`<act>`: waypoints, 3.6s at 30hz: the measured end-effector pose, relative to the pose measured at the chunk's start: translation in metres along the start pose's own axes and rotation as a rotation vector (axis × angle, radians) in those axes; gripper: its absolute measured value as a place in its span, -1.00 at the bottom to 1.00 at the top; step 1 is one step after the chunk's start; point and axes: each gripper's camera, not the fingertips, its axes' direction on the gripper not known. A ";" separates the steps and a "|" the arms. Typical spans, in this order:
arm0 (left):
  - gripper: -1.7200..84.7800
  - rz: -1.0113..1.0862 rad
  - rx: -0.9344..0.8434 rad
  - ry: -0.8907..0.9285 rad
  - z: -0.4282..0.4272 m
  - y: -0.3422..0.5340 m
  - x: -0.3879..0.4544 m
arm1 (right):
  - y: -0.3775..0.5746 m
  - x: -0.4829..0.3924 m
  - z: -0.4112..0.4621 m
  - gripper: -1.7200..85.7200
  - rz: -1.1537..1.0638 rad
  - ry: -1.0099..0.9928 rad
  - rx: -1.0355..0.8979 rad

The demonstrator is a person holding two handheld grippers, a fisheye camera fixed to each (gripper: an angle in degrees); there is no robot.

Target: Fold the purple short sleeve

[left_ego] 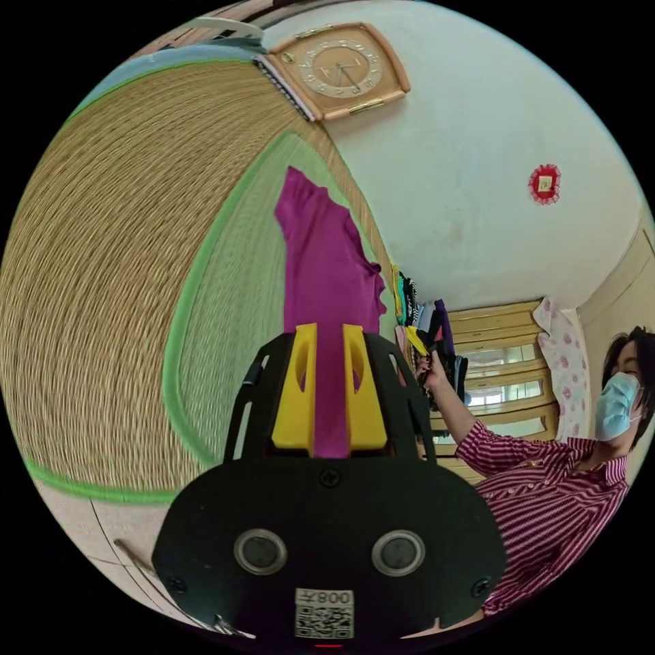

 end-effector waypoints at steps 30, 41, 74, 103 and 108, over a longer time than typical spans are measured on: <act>-0.77 -0.276 -0.158 0.063 0.070 0.083 0.008 | 0.308 0.015 0.035 -0.87 0.102 0.283 -0.275; -0.90 -0.140 -0.061 0.210 0.020 0.104 0.033 | 0.340 -0.010 -0.024 -0.93 0.033 0.082 -0.175; -0.91 0.570 0.007 0.161 -0.073 0.028 0.249 | 0.310 -0.236 -0.294 -0.95 -0.478 -0.081 0.257; -0.91 -0.033 -0.165 0.037 0.021 0.150 0.052 | 0.470 0.076 -0.172 -0.95 0.226 -0.158 -0.069; -0.91 -0.069 -0.152 0.042 0.020 0.156 0.052 | 0.479 0.086 -0.176 -0.95 0.243 -0.179 -0.062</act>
